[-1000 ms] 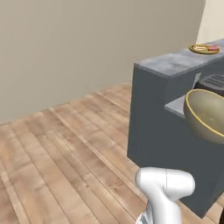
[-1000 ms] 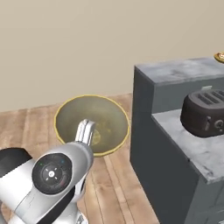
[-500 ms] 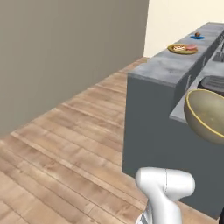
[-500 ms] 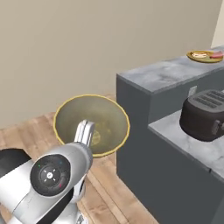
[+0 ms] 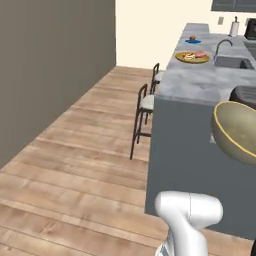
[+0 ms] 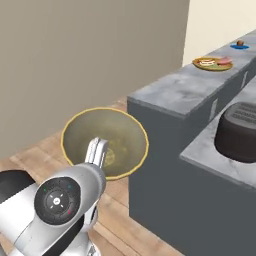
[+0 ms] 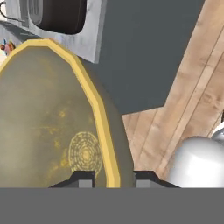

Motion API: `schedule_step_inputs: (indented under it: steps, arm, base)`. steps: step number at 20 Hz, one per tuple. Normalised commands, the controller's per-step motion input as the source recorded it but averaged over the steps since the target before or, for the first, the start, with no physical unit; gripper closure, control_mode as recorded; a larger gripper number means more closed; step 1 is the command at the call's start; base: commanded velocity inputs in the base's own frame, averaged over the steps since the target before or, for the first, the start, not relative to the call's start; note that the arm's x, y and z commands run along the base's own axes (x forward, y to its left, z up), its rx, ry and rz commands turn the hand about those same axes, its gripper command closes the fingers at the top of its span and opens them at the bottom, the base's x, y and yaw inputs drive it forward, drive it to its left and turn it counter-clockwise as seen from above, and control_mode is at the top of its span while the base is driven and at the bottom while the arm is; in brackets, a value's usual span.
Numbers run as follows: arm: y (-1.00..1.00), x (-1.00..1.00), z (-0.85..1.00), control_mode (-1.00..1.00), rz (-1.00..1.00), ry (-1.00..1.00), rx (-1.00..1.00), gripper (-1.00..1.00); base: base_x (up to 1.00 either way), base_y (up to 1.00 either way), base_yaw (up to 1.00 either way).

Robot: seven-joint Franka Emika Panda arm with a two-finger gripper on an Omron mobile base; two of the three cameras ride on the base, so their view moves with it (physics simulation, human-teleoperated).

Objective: Take the smaller bowl and place it next to the appetizer plate on the dining counter , and place the larger bowl next to the plate with cooked food.

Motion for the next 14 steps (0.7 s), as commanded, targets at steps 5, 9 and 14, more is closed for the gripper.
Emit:
schedule_step_inputs:
  steps: [5, 9, 14]
  arm:
    - [0.00, 0.00, 0.00, 1.00, 0.00, 0.00, 0.00, 1.00]
    - [0.00, 0.00, 0.00, 1.00, 0.00, 0.00, 0.00, 1.00]
    - [0.00, 0.00, 0.00, 1.00, 0.00, 0.00, 0.00, 1.00]
  base:
    - [0.63, 1.00, -0.47]
    - [0.63, 1.00, -0.49]
    - [0.70, 1.00, -0.51]
